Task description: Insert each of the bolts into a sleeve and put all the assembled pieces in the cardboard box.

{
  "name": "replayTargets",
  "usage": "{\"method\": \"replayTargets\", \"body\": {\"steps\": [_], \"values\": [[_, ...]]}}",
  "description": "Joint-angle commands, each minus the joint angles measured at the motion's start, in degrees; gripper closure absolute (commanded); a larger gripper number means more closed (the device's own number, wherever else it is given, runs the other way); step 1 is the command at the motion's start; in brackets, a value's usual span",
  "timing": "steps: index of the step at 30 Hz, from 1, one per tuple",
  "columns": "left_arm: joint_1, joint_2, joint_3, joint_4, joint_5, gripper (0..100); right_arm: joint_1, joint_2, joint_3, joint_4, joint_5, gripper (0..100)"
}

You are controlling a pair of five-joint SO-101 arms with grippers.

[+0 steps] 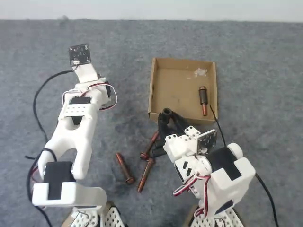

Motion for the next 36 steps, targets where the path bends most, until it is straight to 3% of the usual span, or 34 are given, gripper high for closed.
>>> {"method": "replayTargets", "body": {"steps": [1,9,12,17,29,36], "values": [[0.35,-0.70,-3.21,-0.18,-0.35,98,-2.86,0.13,0.44,0.13,-0.18,99.3],[0.97,-1.14,-3.21,-0.09,-0.18,98,-4.35,0.31,-5.80,8.22,2.20,99.3],[0.97,-1.93,-3.38,0.00,0.09,98,-4.35,0.31,-6.42,8.92,5.89,99.3],[2.11,-6.33,-2.68,0.18,0.18,98,-4.35,0.31,-6.42,9.01,5.89,99.3],[16.09,-20.48,5.67,0.09,0.18,98,-4.35,0.48,-6.33,10.42,5.89,99.3],[20.40,-30.68,12.18,-0.44,0.09,98,-4.44,2.33,-7.21,12.18,6.07,99.3]]}}
